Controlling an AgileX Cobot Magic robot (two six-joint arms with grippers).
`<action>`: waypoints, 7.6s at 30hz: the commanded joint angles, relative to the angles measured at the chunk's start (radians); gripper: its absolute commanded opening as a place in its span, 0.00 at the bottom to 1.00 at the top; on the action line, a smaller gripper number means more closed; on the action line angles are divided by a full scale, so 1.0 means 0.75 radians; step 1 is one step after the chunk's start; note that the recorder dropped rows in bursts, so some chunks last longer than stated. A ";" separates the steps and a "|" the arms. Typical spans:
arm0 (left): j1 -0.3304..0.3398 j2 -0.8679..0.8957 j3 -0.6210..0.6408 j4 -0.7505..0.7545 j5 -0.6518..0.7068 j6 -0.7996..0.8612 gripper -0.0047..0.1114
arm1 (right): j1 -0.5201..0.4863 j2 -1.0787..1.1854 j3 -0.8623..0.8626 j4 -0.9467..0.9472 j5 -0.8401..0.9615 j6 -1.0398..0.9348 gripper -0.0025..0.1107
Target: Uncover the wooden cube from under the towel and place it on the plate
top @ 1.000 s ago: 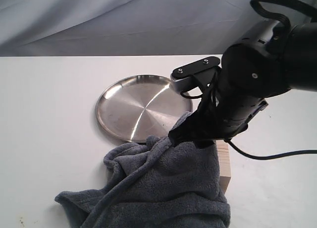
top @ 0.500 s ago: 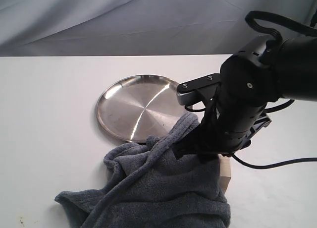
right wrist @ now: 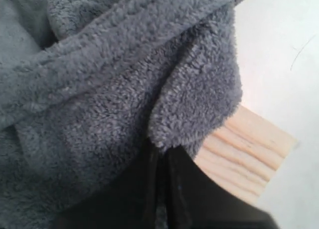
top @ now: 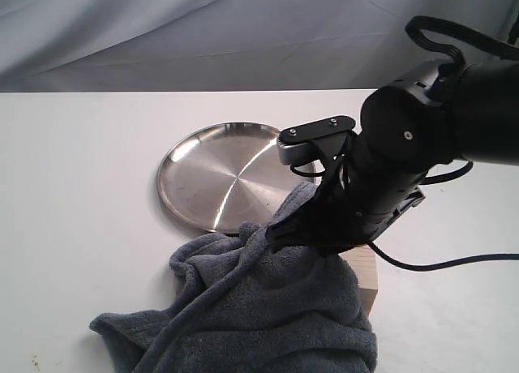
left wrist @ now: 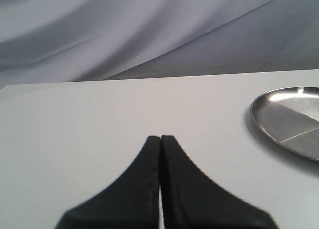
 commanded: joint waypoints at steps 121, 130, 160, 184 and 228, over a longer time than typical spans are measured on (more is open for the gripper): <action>0.002 -0.003 0.007 -0.011 -0.003 0.001 0.04 | -0.563 -0.019 -0.796 -0.187 0.259 -0.745 0.02; 0.002 -0.003 0.007 -0.011 -0.003 0.001 0.04 | -0.642 0.179 -0.796 -0.099 0.291 -0.858 0.02; 0.002 -0.003 0.007 -0.011 -0.003 0.001 0.04 | -0.639 0.411 -0.796 -0.201 0.315 -0.625 0.83; 0.002 -0.003 0.007 -0.011 -0.003 0.001 0.04 | -0.199 0.098 -0.658 0.134 0.572 -1.207 0.83; 0.002 -0.003 0.007 -0.011 -0.003 0.001 0.04 | -0.039 0.359 -0.315 -0.004 0.409 -1.444 0.95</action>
